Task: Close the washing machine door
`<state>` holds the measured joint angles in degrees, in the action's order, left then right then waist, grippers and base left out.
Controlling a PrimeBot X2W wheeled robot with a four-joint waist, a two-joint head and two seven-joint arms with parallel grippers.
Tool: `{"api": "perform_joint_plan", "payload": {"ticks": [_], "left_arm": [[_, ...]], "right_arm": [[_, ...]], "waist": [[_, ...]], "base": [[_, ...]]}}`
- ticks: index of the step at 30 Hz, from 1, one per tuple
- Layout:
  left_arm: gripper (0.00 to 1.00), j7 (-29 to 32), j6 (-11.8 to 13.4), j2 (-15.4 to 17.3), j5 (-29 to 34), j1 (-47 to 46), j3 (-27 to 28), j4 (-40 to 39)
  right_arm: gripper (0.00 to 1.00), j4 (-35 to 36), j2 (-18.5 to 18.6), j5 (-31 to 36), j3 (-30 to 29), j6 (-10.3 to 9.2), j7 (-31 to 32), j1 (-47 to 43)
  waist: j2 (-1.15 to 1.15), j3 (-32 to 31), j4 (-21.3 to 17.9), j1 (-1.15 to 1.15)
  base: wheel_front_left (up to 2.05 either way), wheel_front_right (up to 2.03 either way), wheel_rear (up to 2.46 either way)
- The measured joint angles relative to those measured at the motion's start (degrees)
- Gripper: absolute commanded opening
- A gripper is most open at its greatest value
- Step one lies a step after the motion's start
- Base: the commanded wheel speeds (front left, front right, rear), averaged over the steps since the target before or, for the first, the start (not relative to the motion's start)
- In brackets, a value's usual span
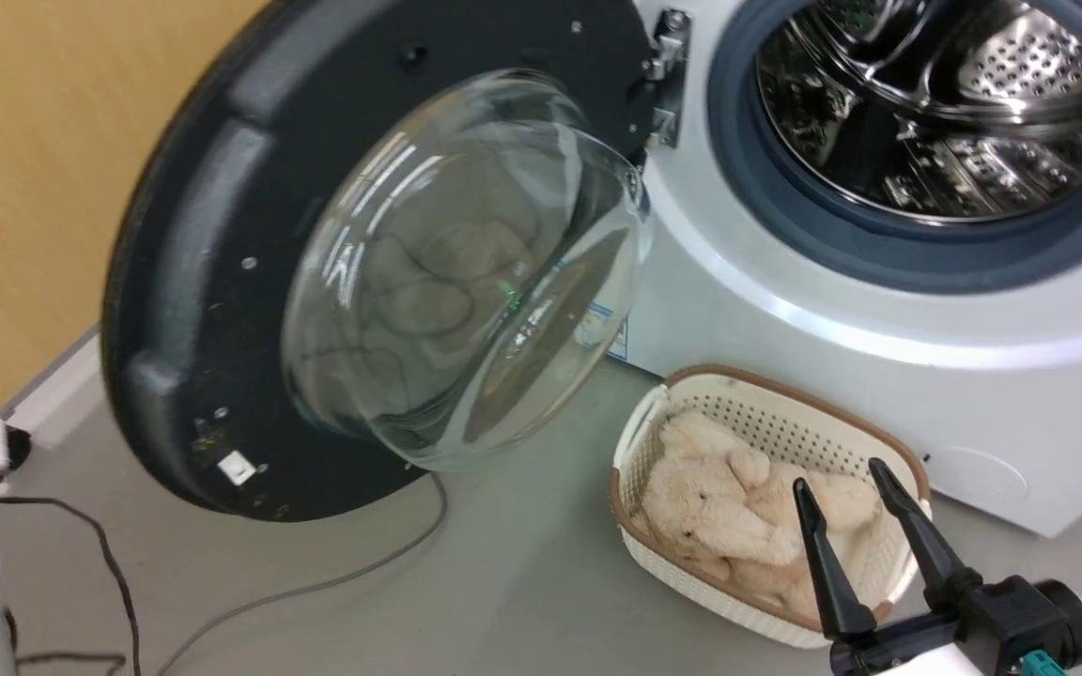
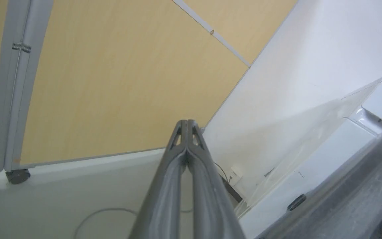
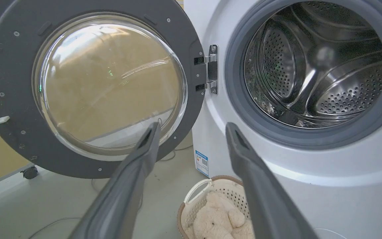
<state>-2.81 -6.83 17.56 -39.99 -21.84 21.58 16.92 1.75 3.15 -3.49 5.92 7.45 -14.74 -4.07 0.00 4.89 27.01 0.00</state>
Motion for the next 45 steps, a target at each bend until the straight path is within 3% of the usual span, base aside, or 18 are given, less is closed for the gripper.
{"api": "perform_joint_plan", "payload": {"ticks": [6, 10, 17, 22, 27, 35, 45], "left_arm": [[0.00, 16.81, 0.03, 0.60, -19.38, -6.93, 6.03, 12.59], [0.00, 29.33, 1.18, 1.03, -28.05, -9.38, 7.49, 16.78], [0.00, 46.19, 1.16, 1.01, -36.77, -9.33, 6.97, 15.27], [0.00, 54.87, 1.92, 0.58, -40.39, -5.33, 6.24, 10.89], [0.00, 61.46, 3.77, -1.24, -42.64, -0.48, 4.65, 3.69], [0.00, 67.71, 7.27, -7.30, -44.12, 8.90, 0.04, -9.87], [0.00, 68.45, 9.16, -13.77, -46.02, 16.40, -8.11, -21.59]], "right_arm": [[1.00, -0.01, 0.03, 0.00, 0.09, 0.00, 0.00, 0.31], [1.00, 0.00, 0.24, 0.00, -0.07, 0.00, 0.00, 0.58], [1.00, -0.03, 0.43, -0.01, -0.36, 0.00, 0.00, 0.63], [1.00, -0.34, 0.36, -0.04, -0.87, 0.00, 0.00, 0.67], [1.00, -0.45, 0.19, -0.10, -1.40, 0.00, 0.00, 0.66], [1.00, -0.53, -0.02, -0.10, -2.80, 0.00, 0.00, 0.53], [1.00, -0.60, -0.10, 0.30, -4.04, 0.00, 0.00, 0.53]], "waist": [[0.00, 1.30, -1.76, 0.00], [0.00, 1.85, -2.43, 0.00], [0.00, 1.67, -2.97, 0.00], [0.00, 0.22, -3.31, 0.00], [0.00, -1.14, -4.03, -0.01], [0.00, -1.94, -7.10, 0.00], [0.00, -1.33, -14.56, -0.01]], "base": [[0.00, 0.00, 0.00], [0.00, 0.00, 0.00], [0.00, 0.00, 0.00], [0.00, 0.00, 0.00], [0.00, 0.00, 0.00], [0.00, 0.00, 0.00], [0.00, 0.00, 0.00]]}}
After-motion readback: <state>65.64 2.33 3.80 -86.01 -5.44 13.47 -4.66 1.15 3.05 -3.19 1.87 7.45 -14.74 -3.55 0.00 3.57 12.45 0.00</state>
